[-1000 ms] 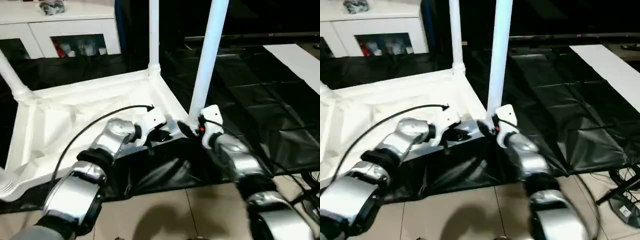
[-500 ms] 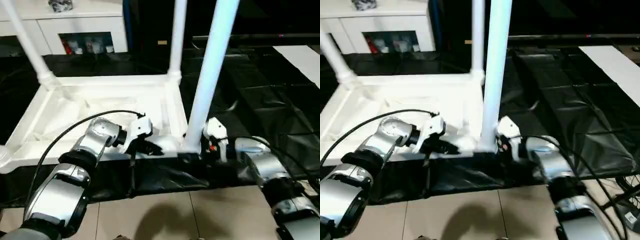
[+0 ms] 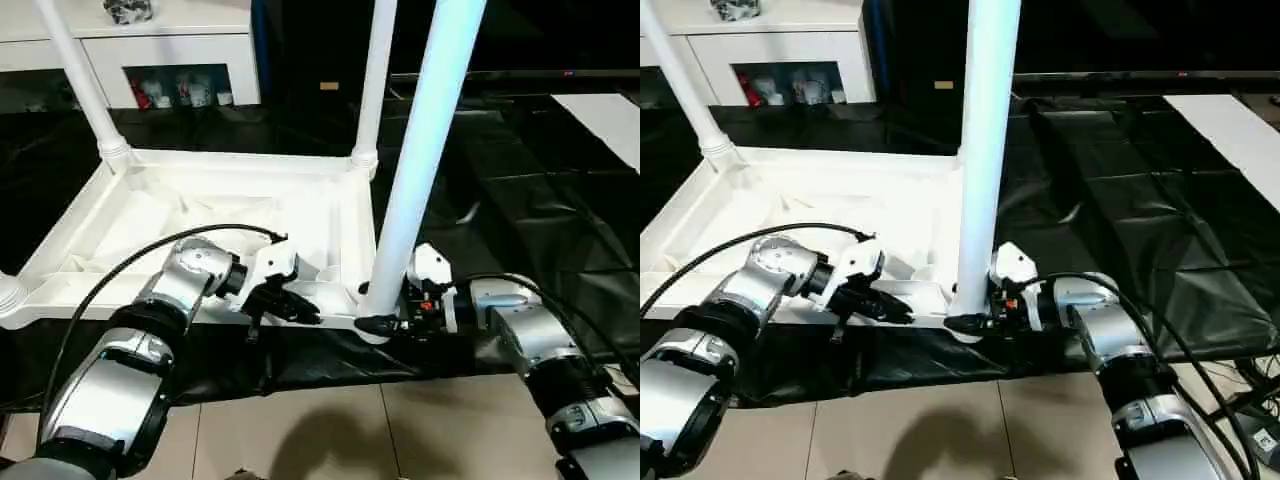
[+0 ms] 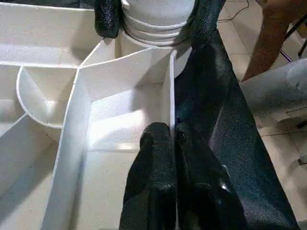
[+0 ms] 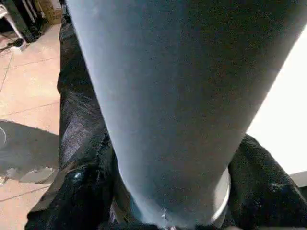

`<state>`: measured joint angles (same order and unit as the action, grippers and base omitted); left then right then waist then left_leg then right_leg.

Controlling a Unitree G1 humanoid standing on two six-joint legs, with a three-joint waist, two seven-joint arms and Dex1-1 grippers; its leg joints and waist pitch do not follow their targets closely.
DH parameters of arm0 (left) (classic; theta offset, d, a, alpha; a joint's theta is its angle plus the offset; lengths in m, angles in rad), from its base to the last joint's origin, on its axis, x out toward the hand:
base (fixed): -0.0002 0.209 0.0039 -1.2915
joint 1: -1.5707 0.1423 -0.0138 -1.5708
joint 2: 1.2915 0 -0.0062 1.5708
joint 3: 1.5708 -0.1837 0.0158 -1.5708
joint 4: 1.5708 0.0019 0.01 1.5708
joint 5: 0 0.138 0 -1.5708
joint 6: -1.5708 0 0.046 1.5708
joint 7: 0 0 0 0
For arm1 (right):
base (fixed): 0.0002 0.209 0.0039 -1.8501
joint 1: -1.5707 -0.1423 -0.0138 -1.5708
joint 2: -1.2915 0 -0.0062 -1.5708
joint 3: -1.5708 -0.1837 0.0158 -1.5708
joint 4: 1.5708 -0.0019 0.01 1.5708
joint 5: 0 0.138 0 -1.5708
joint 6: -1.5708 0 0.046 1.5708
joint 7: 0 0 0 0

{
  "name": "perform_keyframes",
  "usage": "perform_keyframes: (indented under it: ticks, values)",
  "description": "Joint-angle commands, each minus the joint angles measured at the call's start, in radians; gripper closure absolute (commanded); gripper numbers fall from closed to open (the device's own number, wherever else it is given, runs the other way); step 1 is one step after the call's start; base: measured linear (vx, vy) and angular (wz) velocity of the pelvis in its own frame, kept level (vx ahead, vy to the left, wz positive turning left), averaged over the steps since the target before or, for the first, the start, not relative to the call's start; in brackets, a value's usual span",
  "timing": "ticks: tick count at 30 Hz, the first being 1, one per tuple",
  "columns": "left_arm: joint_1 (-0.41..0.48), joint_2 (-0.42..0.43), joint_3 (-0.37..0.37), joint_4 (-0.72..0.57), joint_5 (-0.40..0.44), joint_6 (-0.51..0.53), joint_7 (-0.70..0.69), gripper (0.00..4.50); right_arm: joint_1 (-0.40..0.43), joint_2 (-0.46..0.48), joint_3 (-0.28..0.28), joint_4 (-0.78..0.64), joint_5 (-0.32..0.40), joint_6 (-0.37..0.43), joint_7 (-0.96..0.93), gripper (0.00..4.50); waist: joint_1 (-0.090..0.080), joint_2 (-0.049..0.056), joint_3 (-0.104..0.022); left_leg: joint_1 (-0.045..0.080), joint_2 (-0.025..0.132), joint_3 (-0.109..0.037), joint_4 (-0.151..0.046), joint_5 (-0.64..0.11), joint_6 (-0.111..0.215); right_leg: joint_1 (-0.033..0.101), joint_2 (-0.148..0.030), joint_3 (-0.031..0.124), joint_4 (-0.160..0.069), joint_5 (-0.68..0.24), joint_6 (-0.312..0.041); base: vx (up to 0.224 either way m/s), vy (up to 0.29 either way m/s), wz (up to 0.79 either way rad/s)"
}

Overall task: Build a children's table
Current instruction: Rotate leg to tighten

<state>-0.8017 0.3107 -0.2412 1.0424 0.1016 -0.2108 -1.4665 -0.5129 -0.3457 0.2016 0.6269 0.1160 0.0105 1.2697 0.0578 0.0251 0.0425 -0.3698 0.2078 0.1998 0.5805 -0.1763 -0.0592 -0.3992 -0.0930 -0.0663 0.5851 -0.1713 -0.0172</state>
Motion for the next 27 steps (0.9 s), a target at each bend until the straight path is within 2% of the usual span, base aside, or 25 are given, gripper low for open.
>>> perform_keyframes:
  ticks: [1, 3, 4, 5, 7, 8, 10, 11, 15, 18, 20, 23, 25, 27]
  values:
    - [-0.014, -0.026, -0.001, -0.012, -0.006, 0.014, 0.039, 4.5, 0.021, 0.042, 0.007, -0.005, -0.003, 0.012, -0.079, 1.81, -0.003, 0.0, -0.061, 0.017, 0.029, -0.009, -0.067, -0.248, 0.056, 0.047, -0.048, 0.034, -0.058, -0.17, -0.262, 0.0, 0.0, 0.0]
    - [-0.015, -0.029, 0.002, -0.011, -0.006, 0.019, 0.054, 4.5, 0.021, 0.051, -0.003, -0.001, -0.004, 0.01, -0.112, 1.82, -0.005, -0.001, -0.06, 0.017, 0.028, -0.01, -0.069, -0.256, 0.048, 0.046, -0.048, 0.034, -0.059, -0.193, -0.255, 0.0, 0.0, 0.0]
    - [-0.017, -0.034, 0.004, -0.01, -0.001, 0.022, 0.08, 4.5, 0.016, 0.065, -0.014, 0.015, -0.016, 0.018, -0.175, 1.82, -0.007, -0.001, -0.058, 0.018, 0.027, -0.011, -0.07, -0.274, 0.041, 0.046, -0.048, 0.033, -0.064, -0.234, -0.245, 0.0, 0.0, 0.0]
    - [-0.025, -0.051, 0.002, -0.005, 0.029, 0.049, 0.191, 4.5, -0.008, 0.113, -0.058, 0.081, -0.064, 0.013, -0.402, 1.83, -0.014, 0.002, -0.056, 0.019, 0.027, -0.013, -0.074, -0.298, 0.017, 0.041, -0.05, 0.035, -0.067, -0.289, -0.227, 0.0, 0.0, 0.0]
    - [-0.027, -0.059, 0.006, -0.003, 0.03, 0.059, 0.219, 4.5, -0.014, 0.128, -0.072, 0.096, -0.066, 0.016, -0.453, 1.83, -0.023, 0.001, -0.054, 0.021, 0.024, -0.017, -0.077, -0.325, -0.001, 0.038, -0.05, 0.033, -0.073, -0.343, -0.211, 0.0, 0.0, 0.0]
    - [-0.032, -0.072, 0.013, 0.0, 0.029, 0.076, 0.253, 4.5, -0.023, 0.148, -0.091, 0.117, -0.065, 0.023, -0.523, 1.83, -0.035, 0.0, -0.052, 0.022, 0.022, -0.02, -0.077, -0.342, -0.011, 0.036, -0.05, 0.034, -0.079, -0.389, -0.192, 0.0, 0.0, 0.0]
    - [-0.039, -0.098, 0.018, 0.003, 0.034, 0.097, 0.323, 4.5, -0.037, 0.189, -0.123, 0.148, -0.055, 0.034, -0.628, 1.83, -0.039, -0.002, -0.054, 0.019, 0.021, -0.02, -0.076, -0.34, -0.008, 0.037, -0.049, 0.034, -0.08, -0.385, -0.19, 0.0, 0.0, 0.0]
    - [-0.042, -0.123, 0.022, 0.001, 0.032, 0.119, 0.362, 4.5, -0.044, 0.215, -0.131, 0.165, -0.062, 0.037, -0.694, 1.84, -0.042, 0.002, -0.057, 0.021, 0.021, -0.018, -0.075, -0.329, -0.001, 0.035, -0.048, 0.036, -0.079, -0.341, -0.202, 0.0, 0.0, 0.0]
    - [-0.041, -0.198, 0.028, -0.011, 0.026, 0.169, 0.453, 4.5, -0.061, 0.291, -0.14, 0.203, -0.08, 0.035, -0.842, 1.84, -0.047, 0.0, -0.058, 0.018, 0.02, -0.016, -0.073, -0.303, 0.01, 0.037, -0.046, 0.036, -0.074, -0.28, -0.216, 0.0, 0.0, 0.0]
    - [-0.035, -0.242, 0.026, -0.021, 0.023, 0.179, 0.499, 4.5, -0.077, 0.341, -0.142, 0.232, -0.088, 0.023, -0.915, 1.84, -0.054, 0.003, -0.061, 0.018, 0.017, -0.014, -0.07, -0.292, 0.02, 0.038, -0.044, 0.036, -0.073, -0.24, -0.226, 0.0, 0.0, 0.0]
    - [-0.033, -0.247, 0.024, -0.024, 0.023, 0.182, 0.504, 4.5, -0.079, 0.348, -0.145, 0.238, -0.086, 0.01, -0.914, 1.14, -0.054, 0.003, -0.06, 0.016, 0.017, -0.013, -0.07, -0.295, 0.03, 0.039, -0.045, 0.036, -0.074, -0.239, -0.227, 0.0, 0.0, 0.0]
    - [-0.027, -0.232, 0.017, -0.024, 0.035, 0.16, 0.502, 4.5, -0.086, 0.338, -0.161, 0.24, -0.071, -0.014, -0.885, 1.11, -0.053, 0.005, -0.059, 0.016, 0.017, -0.014, -0.07, -0.304, 0.036, 0.04, -0.045, 0.035, -0.076, -0.248, -0.224, 0.0, 0.0, 0.0]
    - [-0.025, -0.217, 0.019, -0.027, 0.033, 0.147, 0.482, 4.5, -0.085, 0.319, -0.163, 0.23, -0.064, -0.015, -0.851, 0.72, -0.054, 0.007, -0.059, 0.015, 0.018, -0.015, -0.072, -0.307, 0.038, 0.042, -0.044, 0.035, -0.076, -0.249, -0.221, 0.0, 0.0, 0.0]
    - [-0.021, -0.205, 0.02, -0.032, 0.03, 0.14, 0.462, 4.5, -0.086, 0.302, -0.158, 0.225, -0.069, -0.024, -0.835, 0.68, -0.054, 0.007, -0.061, 0.014, 0.018, -0.015, -0.071, -0.304, 0.042, 0.043, -0.044, 0.035, -0.074, -0.229, -0.226, 0.0, 0.0, 0.0]
